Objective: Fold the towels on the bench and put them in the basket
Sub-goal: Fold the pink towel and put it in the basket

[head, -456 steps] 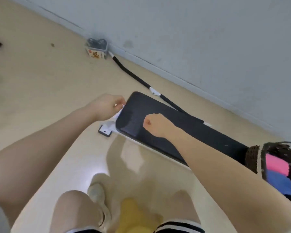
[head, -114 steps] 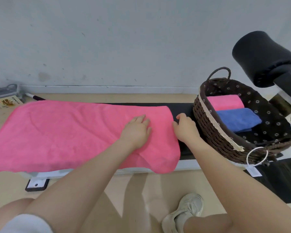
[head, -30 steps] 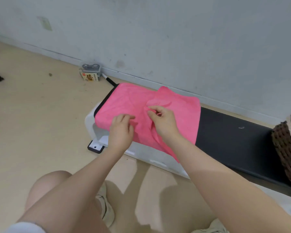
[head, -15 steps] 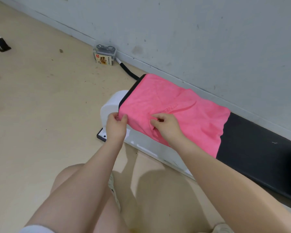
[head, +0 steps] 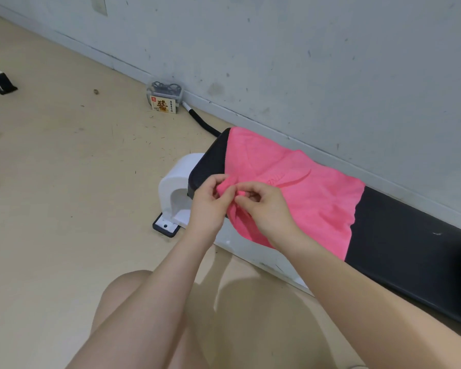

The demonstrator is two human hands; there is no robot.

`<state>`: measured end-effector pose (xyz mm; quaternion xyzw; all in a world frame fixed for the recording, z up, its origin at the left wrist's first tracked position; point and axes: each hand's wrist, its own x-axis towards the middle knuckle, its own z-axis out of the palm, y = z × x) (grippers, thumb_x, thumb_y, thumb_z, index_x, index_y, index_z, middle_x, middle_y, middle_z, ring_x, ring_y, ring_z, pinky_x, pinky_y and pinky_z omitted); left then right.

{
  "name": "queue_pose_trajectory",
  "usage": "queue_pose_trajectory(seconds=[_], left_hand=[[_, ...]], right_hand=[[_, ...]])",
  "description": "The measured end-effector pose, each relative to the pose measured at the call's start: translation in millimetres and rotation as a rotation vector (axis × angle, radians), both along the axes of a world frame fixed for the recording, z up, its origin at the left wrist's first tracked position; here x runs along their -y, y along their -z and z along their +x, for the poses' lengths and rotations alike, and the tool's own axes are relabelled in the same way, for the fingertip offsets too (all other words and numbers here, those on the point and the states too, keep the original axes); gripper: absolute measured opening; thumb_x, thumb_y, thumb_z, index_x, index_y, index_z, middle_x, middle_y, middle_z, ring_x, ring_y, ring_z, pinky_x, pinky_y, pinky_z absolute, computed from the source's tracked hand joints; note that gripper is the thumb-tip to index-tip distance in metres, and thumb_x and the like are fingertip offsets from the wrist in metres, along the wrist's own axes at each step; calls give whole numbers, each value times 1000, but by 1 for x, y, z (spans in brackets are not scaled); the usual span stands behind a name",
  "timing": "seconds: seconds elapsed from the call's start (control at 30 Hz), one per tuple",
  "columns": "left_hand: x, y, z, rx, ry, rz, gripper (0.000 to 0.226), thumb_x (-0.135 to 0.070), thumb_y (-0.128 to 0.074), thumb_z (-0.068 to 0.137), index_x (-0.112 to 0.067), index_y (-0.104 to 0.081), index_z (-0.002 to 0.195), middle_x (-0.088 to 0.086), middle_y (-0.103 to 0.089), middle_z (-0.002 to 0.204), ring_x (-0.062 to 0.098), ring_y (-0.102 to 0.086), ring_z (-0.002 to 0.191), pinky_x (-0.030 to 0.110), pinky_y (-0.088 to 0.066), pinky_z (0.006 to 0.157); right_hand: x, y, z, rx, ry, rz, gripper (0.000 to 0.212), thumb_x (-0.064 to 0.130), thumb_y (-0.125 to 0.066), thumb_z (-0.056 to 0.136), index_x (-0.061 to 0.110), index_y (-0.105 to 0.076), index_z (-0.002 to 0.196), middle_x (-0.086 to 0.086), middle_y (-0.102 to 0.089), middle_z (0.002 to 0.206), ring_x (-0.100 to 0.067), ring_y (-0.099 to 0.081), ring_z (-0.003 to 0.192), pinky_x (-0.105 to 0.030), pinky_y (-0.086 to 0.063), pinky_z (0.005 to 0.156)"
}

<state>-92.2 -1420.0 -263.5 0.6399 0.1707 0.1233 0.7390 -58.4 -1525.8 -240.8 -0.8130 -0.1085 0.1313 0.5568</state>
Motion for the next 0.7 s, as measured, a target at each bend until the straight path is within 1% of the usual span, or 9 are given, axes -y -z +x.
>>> queue_pose_trajectory(seconds=[0.07, 0.13, 0.2, 0.27, 0.33, 0.4, 0.5, 0.6, 0.7], left_hand=[[5, 3, 0, -7, -25, 16, 17, -20, -65, 79, -21, -61, 96, 10, -62, 86, 22, -57, 78, 40, -53, 73], [8, 7, 2, -22, -56, 106, 17, -24, -68, 76, -32, -59, 88, 7, -62, 81, 20, -54, 75, 44, -51, 75], [11, 10, 4, -28, -64, 178, 14, -16, -68, 81, -28, -61, 84, 7, -63, 74, 16, -55, 70, 42, -52, 74], [14, 11, 3, -24, -47, 196, 5, -13, -66, 84, -18, -68, 85, 2, -64, 70, 13, -57, 67, 37, -51, 71], [16, 9, 3, -28, -12, 225, 9, -13, -64, 85, -12, -72, 89, -1, -66, 70, 11, -57, 66, 32, -49, 70], [14, 7, 3, -25, 50, 274, 14, -13, -60, 88, -12, -73, 93, -2, -68, 72, 9, -59, 68, 29, -49, 71], [7, 2, 5, -11, 142, 335, 17, -11, -56, 91, -12, -72, 96, 0, -70, 80, 13, -63, 76, 35, -52, 79], [0, 2, 5, -19, 201, 321, 13, -14, -54, 92, -20, -65, 91, 3, -69, 75, 19, -63, 73, 44, -53, 81], [0, 3, 2, -29, 194, 277, 10, -16, -55, 91, -21, -58, 83, 14, -69, 69, 29, -63, 69, 49, -52, 80]], right_hand=[[1, 1, -3, -19, 63, 28, 22, -2, -60, 85, 19, -66, 87, 2, -58, 72, -10, -53, 68, -23, -46, 70], [5, 3, -5, -12, 175, 86, 24, -1, -62, 84, 23, -61, 82, 4, -58, 73, -10, -54, 69, -21, -47, 68], [10, 4, -7, 23, 255, 120, 27, 0, -64, 84, 26, -58, 78, 6, -58, 73, -8, -54, 68, -17, -47, 63], [12, 5, -10, 64, 271, 117, 28, 2, -65, 83, 28, -57, 76, 9, -58, 69, -6, -53, 62, -17, -45, 61], [11, 7, -15, 89, 254, 105, 29, 2, -65, 83, 28, -56, 74, 9, -58, 65, -7, -55, 60, -20, -46, 62], [10, 8, -19, 118, 240, 94, 31, 1, -63, 84, 28, -56, 73, 8, -60, 64, -6, -58, 59, -19, -48, 62], [8, 6, -21, 192, 208, 32, 30, 3, -62, 85, 30, -56, 75, 8, -63, 72, -3, -60, 64, -14, -50, 65], [6, 7, -18, 238, 234, -20, 26, 6, -63, 86, 30, -56, 78, 3, -65, 76, -13, -64, 71, -20, -52, 68], [6, 8, -15, 226, 254, -20, 23, 7, -64, 85, 28, -58, 78, 6, -63, 72, -11, -62, 68, -20, -50, 66]])
